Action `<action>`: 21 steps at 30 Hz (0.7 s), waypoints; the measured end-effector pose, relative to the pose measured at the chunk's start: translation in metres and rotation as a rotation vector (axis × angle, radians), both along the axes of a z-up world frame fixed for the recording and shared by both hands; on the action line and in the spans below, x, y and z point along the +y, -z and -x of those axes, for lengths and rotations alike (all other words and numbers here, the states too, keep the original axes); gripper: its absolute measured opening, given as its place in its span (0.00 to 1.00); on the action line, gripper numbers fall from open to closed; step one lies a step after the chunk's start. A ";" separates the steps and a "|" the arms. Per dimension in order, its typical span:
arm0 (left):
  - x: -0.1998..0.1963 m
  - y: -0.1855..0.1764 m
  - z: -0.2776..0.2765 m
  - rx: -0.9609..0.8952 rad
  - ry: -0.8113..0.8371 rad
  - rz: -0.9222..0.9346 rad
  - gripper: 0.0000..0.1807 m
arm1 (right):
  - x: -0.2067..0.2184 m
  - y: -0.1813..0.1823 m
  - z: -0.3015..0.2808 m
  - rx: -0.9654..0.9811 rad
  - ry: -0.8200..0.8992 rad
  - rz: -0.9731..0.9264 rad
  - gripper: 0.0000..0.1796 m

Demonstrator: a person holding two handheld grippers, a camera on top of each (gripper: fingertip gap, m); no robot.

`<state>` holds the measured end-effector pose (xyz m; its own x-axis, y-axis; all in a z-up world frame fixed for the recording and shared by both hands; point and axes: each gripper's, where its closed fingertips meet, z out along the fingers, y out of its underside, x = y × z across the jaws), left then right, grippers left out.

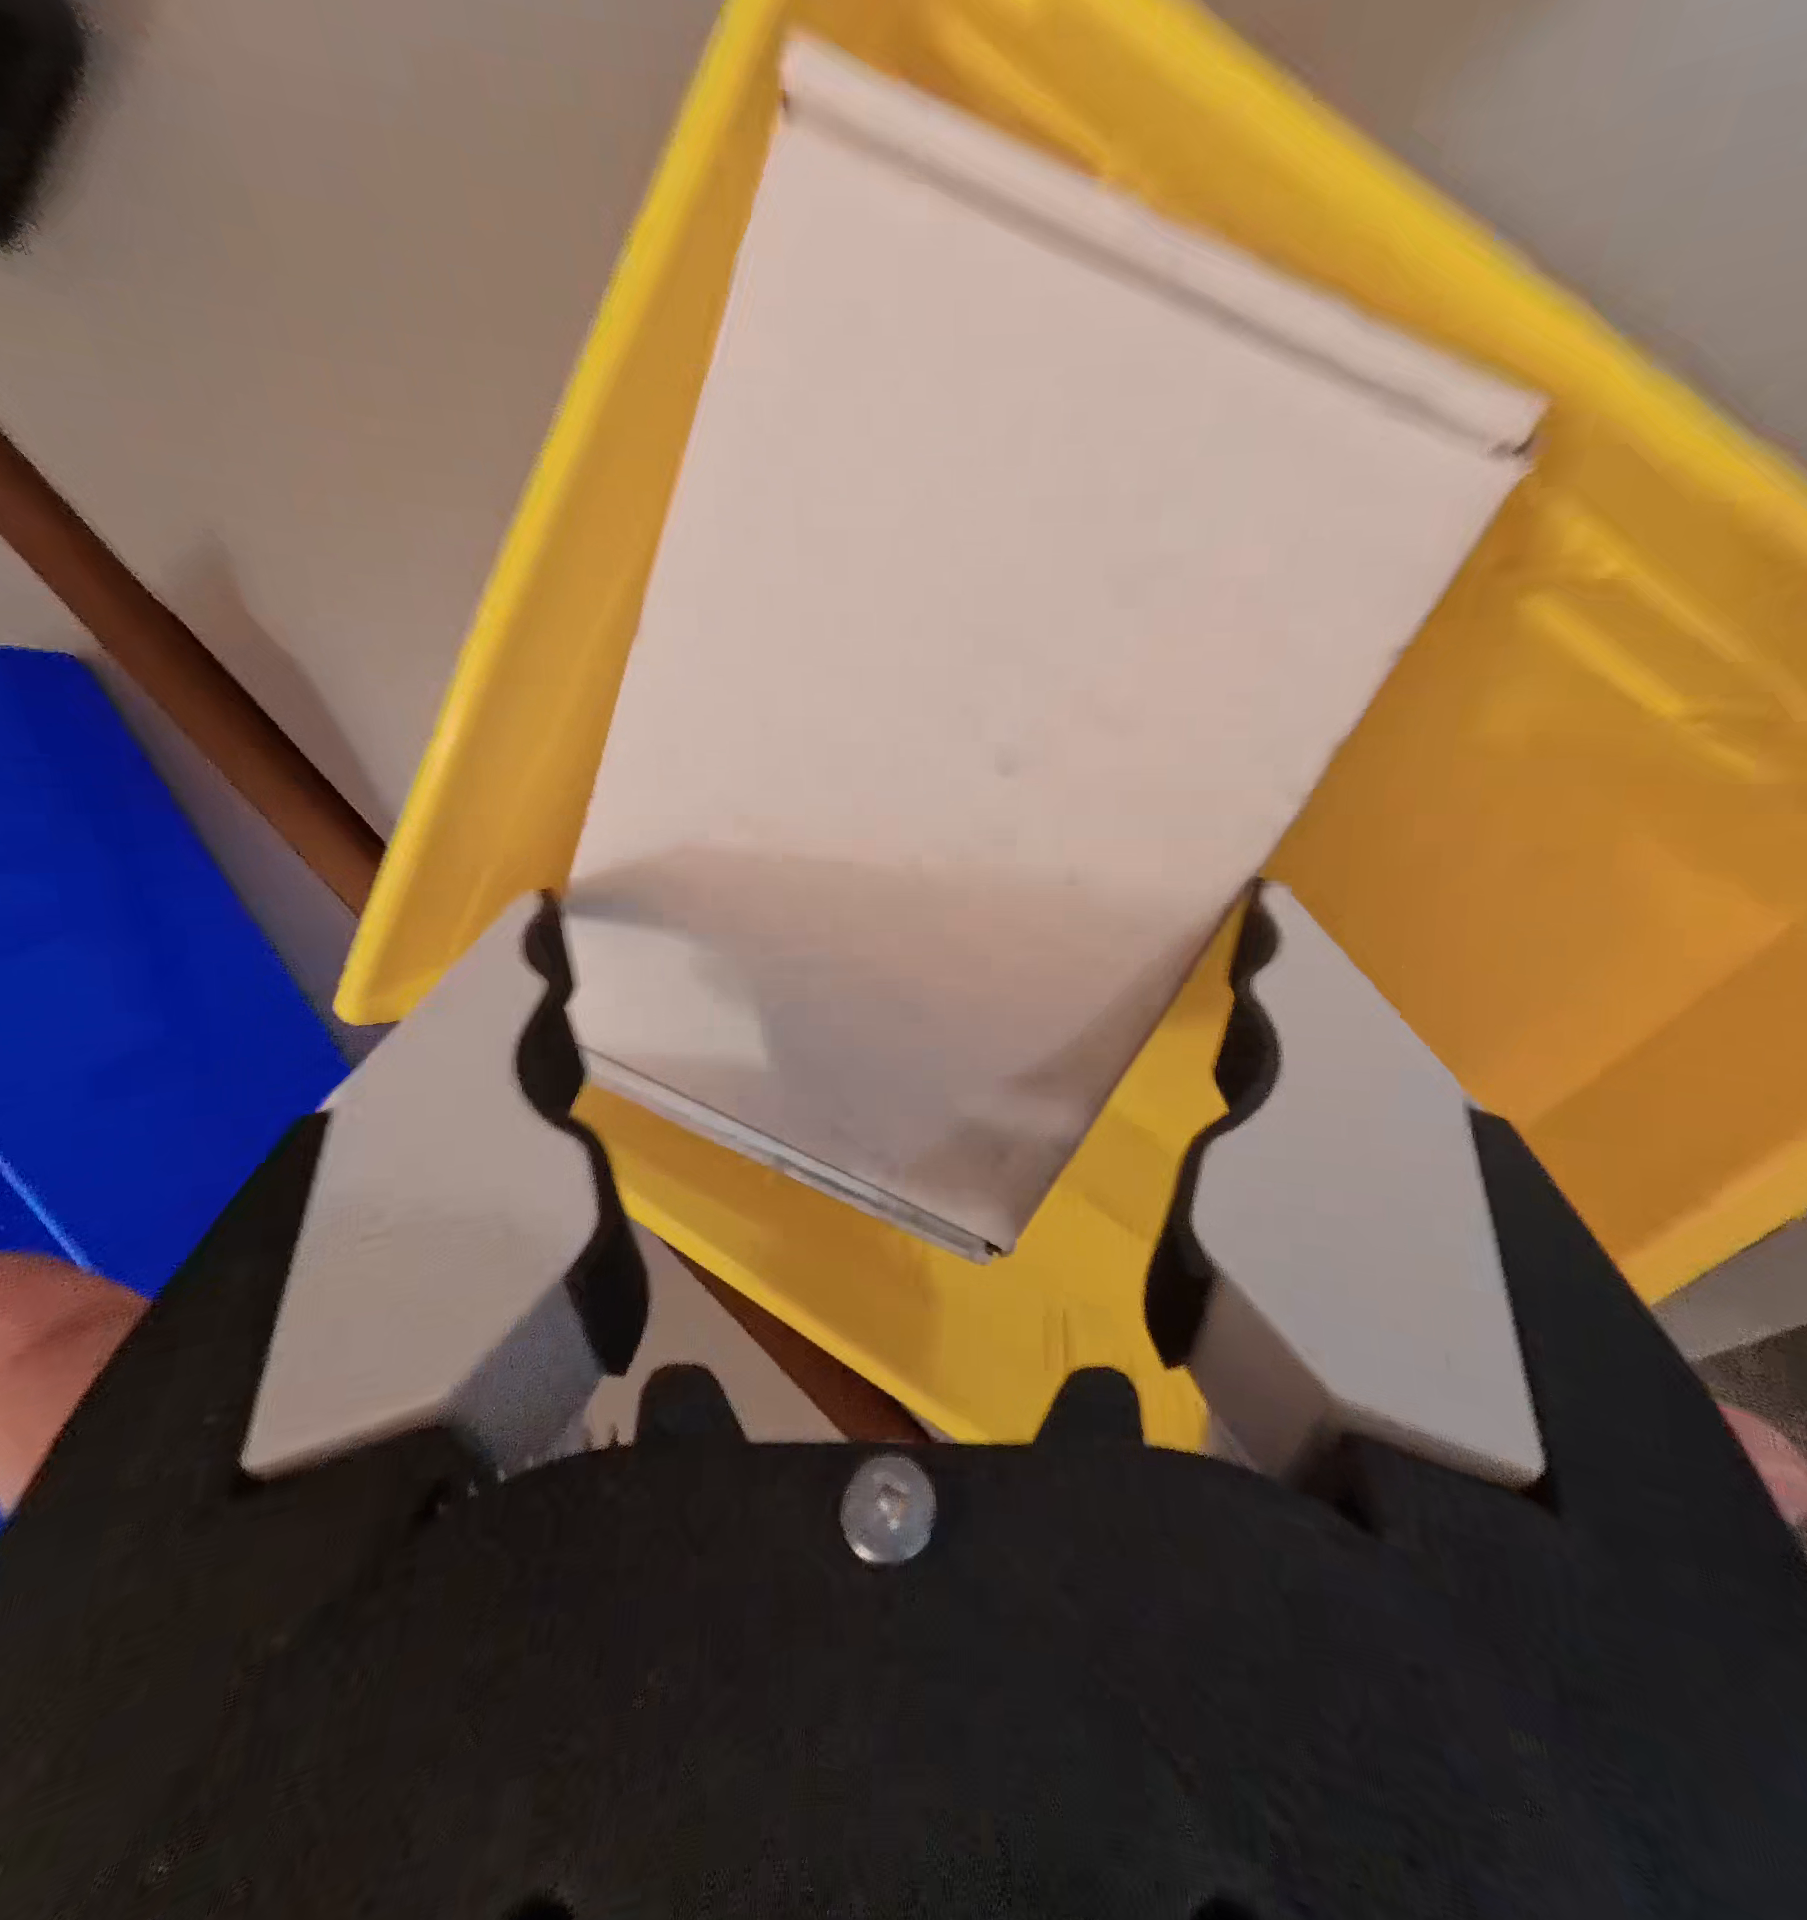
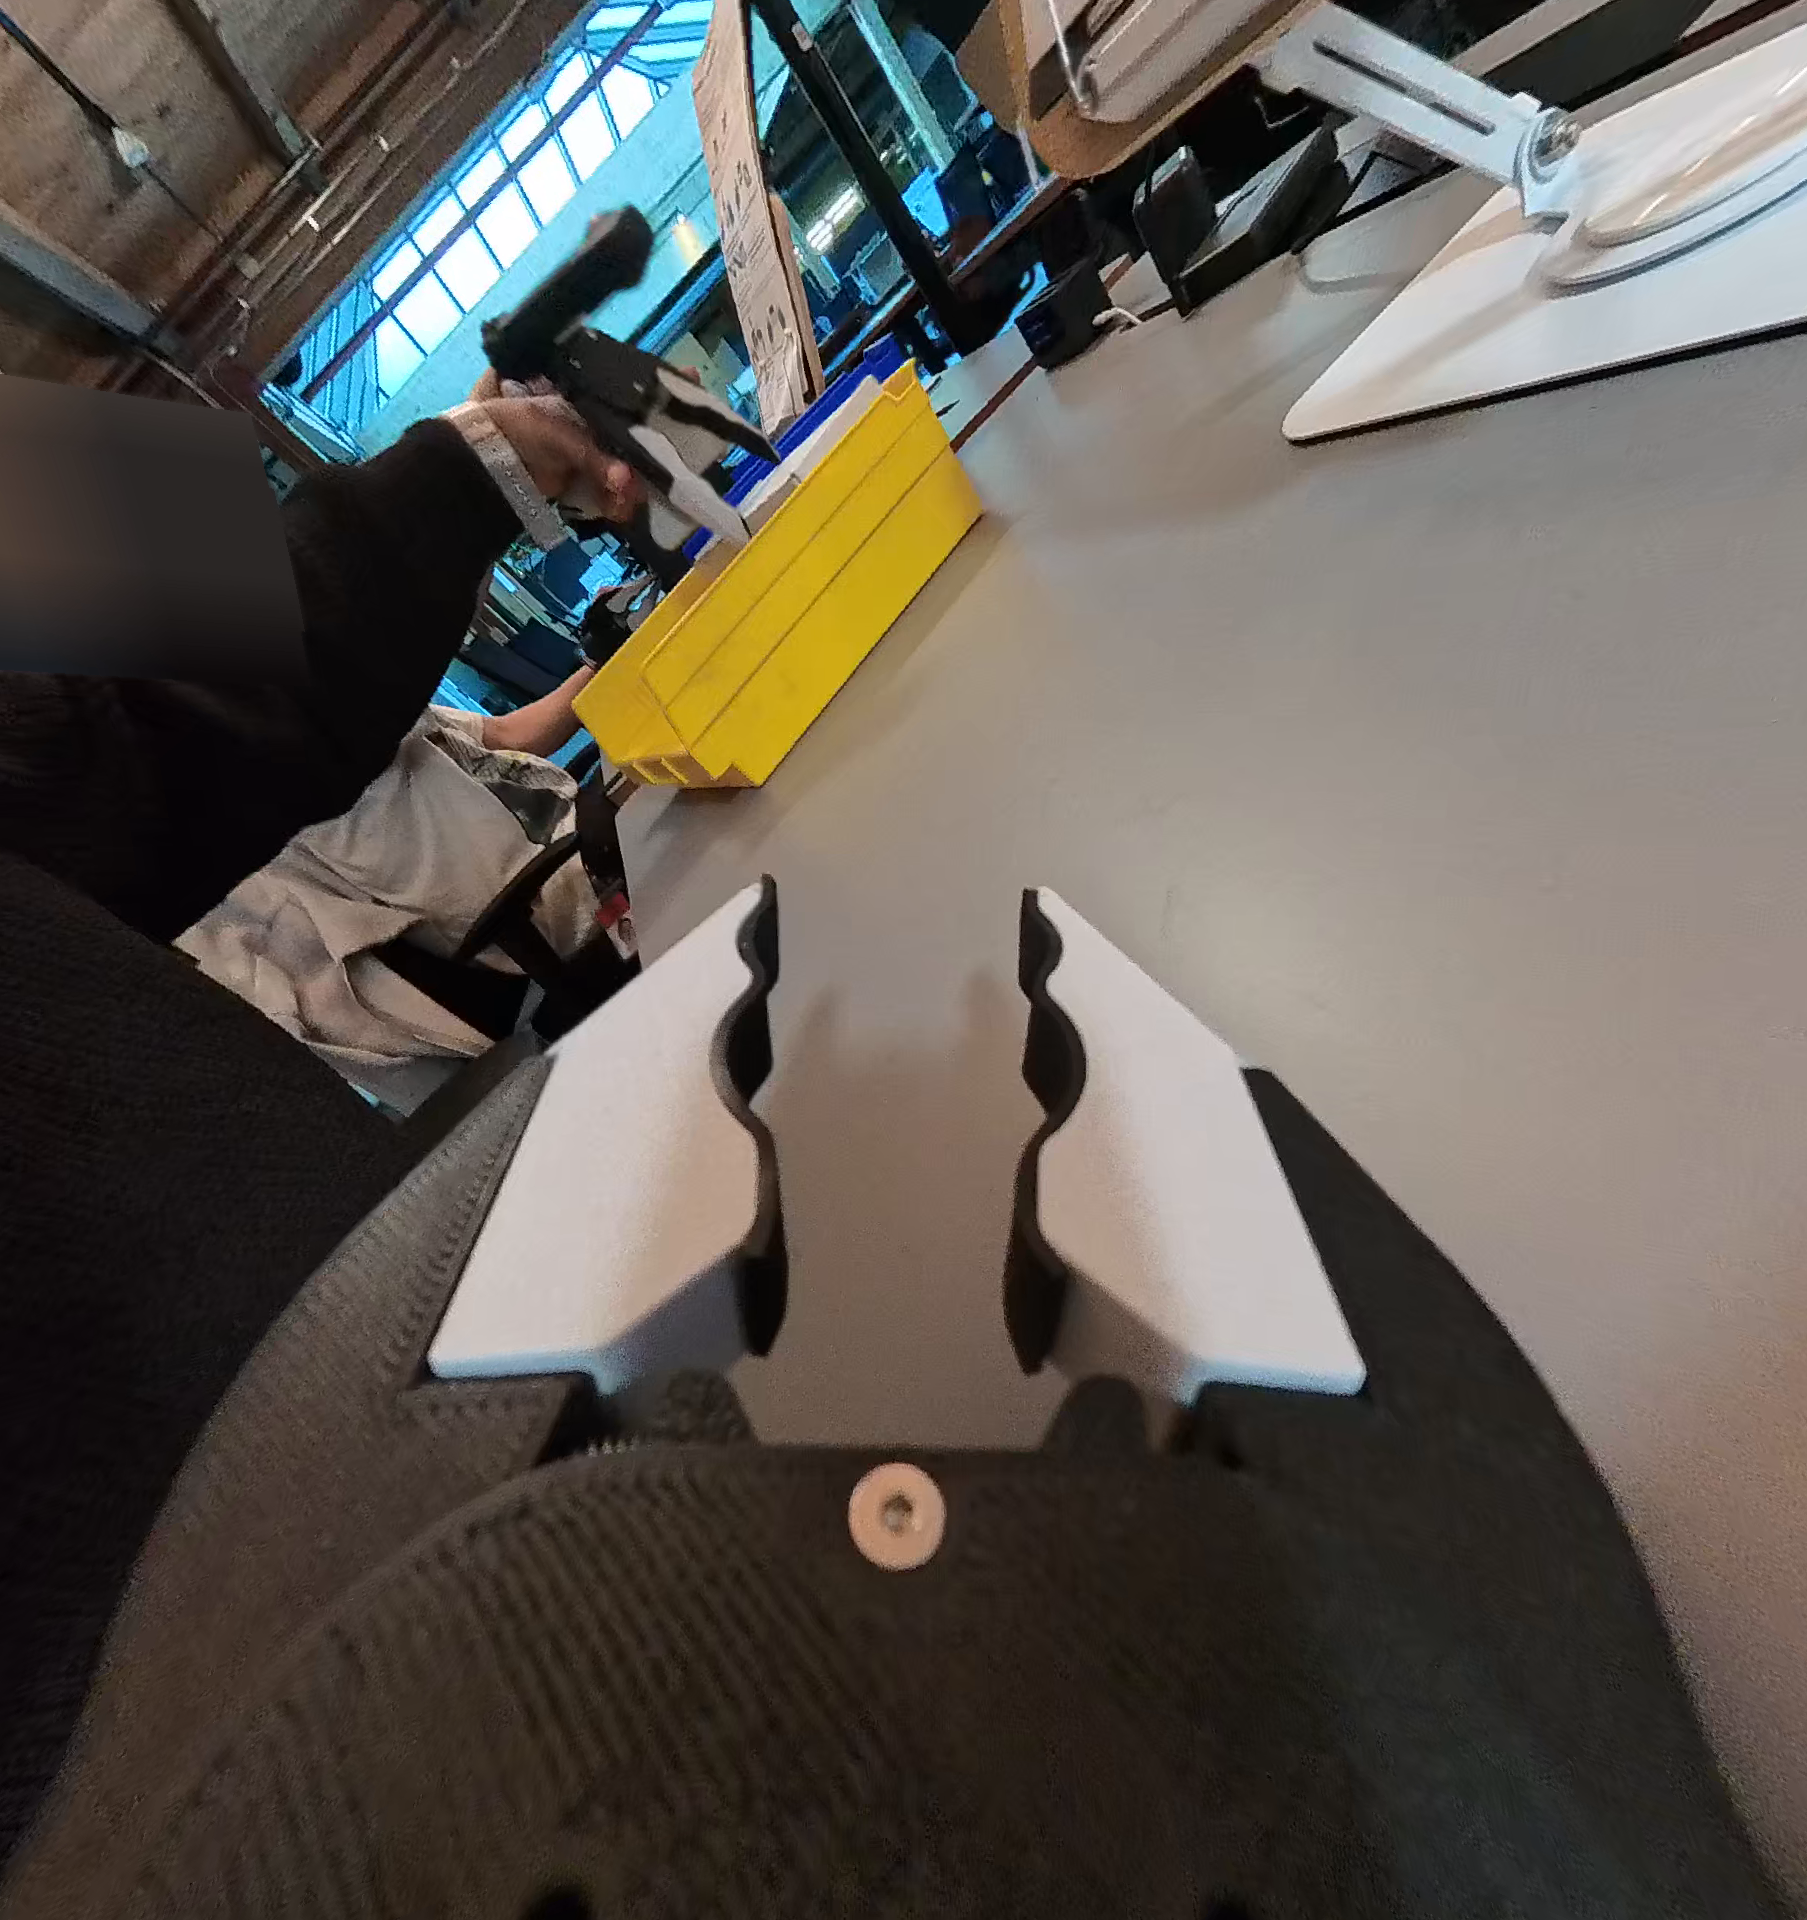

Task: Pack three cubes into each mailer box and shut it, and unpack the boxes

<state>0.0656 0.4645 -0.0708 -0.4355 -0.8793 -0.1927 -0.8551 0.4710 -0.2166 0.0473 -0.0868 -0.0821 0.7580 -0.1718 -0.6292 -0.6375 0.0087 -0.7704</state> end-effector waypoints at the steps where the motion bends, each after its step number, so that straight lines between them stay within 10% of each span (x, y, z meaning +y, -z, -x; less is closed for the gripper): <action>1: 0.005 0.009 0.002 0.042 -0.005 -0.025 0.73 | 0.000 0.000 -0.001 0.009 0.001 -0.006 0.26; 4: 0.012 0.029 0.006 0.127 0.005 -0.062 0.85 | -0.001 -0.001 -0.002 0.014 0.004 -0.014 0.25; 21: -0.002 -0.007 0.014 -0.046 0.019 0.012 0.75 | -0.001 -0.005 0.001 0.030 -0.013 -0.050 0.23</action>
<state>0.0516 0.4621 -0.0635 -0.4431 -0.8733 -0.2023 -0.8352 0.4842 -0.2607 0.0461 -0.0874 -0.0775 0.7406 -0.1301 -0.6593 -0.6607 0.0382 -0.7497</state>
